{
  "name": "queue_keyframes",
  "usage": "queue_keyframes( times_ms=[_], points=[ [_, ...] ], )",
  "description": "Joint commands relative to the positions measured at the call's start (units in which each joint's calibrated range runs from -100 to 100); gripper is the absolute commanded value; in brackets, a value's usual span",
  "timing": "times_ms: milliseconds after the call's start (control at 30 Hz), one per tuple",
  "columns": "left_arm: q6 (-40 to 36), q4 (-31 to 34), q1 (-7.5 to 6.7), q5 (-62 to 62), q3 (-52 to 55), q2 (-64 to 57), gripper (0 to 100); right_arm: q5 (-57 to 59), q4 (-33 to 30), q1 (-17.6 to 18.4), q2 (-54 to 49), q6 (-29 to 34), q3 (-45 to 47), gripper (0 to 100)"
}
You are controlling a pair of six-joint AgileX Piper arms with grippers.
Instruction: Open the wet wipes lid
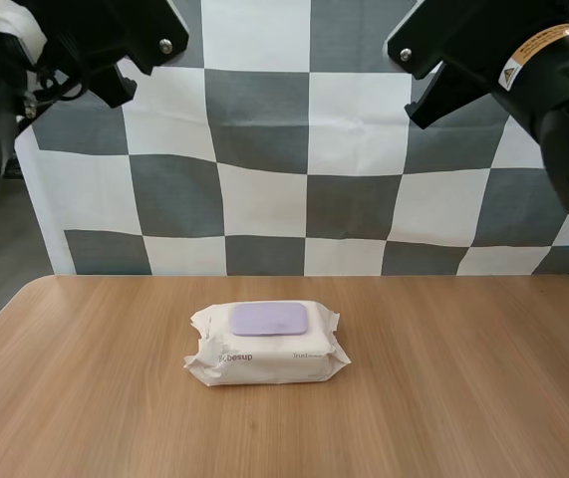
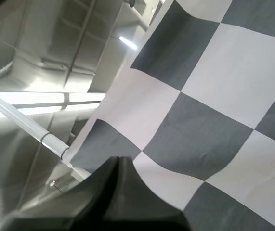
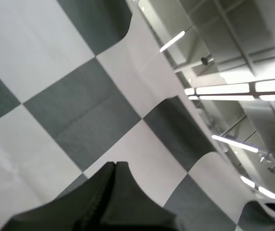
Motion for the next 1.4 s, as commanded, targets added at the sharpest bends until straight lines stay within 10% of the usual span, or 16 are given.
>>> queue_keyframes(
  times_ms=[0, 933, 1100, 1367],
  points=[
    [-9.1, -2.7, -0.01, 68.6, 11.7, 0.1, 0, 62.8, 4.1, 0.0, 1.0, -3.8, 1.3, 0],
    [-11.7, -22.1, -0.01, 11.0, 22.1, 17.2, 0, 55.2, 13.7, 0.0, 1.2, -9.6, 11.7, 0],
    [-7.3, -38.3, -0.23, 14.4, 19.4, 18.7, 0, 45.7, 13.5, 0.0, 2.6, -11.0, 14.4, 0],
    [24.9, -81.4, 0.75, 50.1, 15.7, 18.8, 0, 40.9, 15.1, 0.0, 7.1, -11.1, 14.4, 0]
  ],
)
